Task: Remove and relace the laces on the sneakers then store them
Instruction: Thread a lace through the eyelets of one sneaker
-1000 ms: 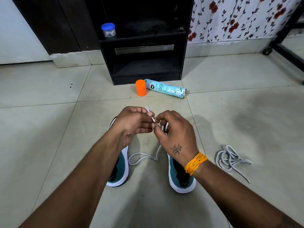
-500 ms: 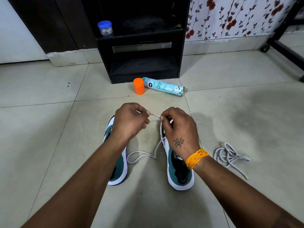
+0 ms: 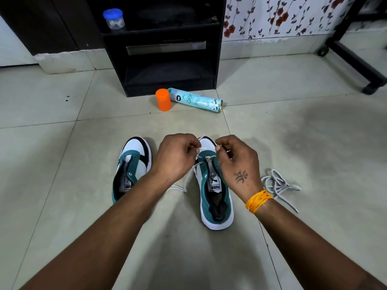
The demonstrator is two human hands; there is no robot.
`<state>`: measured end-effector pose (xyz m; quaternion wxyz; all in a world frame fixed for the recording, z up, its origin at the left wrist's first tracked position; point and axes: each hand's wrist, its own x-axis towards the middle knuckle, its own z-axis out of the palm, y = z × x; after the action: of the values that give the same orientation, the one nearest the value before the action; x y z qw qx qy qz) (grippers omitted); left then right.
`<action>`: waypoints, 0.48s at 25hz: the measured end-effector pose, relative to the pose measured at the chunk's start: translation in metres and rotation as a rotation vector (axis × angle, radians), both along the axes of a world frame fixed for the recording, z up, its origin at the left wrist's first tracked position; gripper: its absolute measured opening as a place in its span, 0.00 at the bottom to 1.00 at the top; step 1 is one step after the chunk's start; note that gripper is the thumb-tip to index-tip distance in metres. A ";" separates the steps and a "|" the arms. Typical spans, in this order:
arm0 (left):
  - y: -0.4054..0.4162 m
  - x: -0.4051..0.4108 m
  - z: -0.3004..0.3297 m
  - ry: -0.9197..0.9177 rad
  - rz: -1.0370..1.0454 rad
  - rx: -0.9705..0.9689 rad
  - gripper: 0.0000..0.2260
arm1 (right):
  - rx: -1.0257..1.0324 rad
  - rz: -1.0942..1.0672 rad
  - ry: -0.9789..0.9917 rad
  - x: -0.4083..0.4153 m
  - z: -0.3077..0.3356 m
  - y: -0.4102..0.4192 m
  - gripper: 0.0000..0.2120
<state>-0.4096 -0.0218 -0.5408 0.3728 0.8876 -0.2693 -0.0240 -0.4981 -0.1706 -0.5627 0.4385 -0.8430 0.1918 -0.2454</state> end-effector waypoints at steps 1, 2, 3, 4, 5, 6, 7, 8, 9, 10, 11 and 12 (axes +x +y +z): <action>-0.002 -0.003 -0.004 -0.013 -0.001 0.009 0.05 | 0.041 -0.042 0.038 -0.007 -0.002 -0.004 0.06; -0.004 -0.007 -0.007 -0.026 0.001 0.010 0.05 | 0.070 -0.059 0.103 -0.014 -0.004 -0.007 0.07; -0.008 -0.012 -0.010 -0.044 0.004 0.008 0.05 | 0.078 -0.041 0.193 -0.021 -0.006 -0.009 0.09; -0.012 -0.016 -0.013 -0.065 0.003 0.005 0.04 | 0.055 0.007 0.298 -0.026 -0.008 -0.008 0.12; -0.017 -0.021 -0.016 -0.084 -0.002 0.011 0.04 | 0.002 0.065 0.393 -0.029 -0.010 -0.006 0.16; -0.022 -0.026 -0.019 -0.100 -0.011 0.027 0.03 | -0.072 0.104 0.450 -0.031 -0.013 -0.002 0.19; -0.027 -0.030 -0.021 -0.111 -0.016 0.057 0.03 | -0.147 0.115 0.458 -0.031 -0.017 0.001 0.20; -0.031 -0.034 -0.023 -0.121 -0.019 0.098 0.03 | -0.210 0.104 0.436 -0.029 -0.021 0.003 0.18; -0.034 -0.037 -0.025 -0.132 -0.025 0.143 0.05 | -0.255 0.086 0.411 -0.027 -0.023 0.004 0.16; -0.036 -0.039 -0.026 -0.146 -0.037 0.192 0.07 | -0.279 0.067 0.393 -0.025 -0.026 0.005 0.13; -0.037 -0.040 -0.026 -0.164 -0.045 0.240 0.07 | -0.289 0.051 0.377 -0.024 -0.027 0.006 0.11; -0.039 -0.041 -0.026 -0.179 -0.047 0.277 0.06 | -0.290 0.039 0.359 -0.024 -0.029 0.006 0.09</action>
<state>-0.4504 -0.0608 -0.5665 0.2209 0.9225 -0.3163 0.0097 -0.5218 -0.1645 -0.5914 0.2764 -0.9308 0.2132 -0.1082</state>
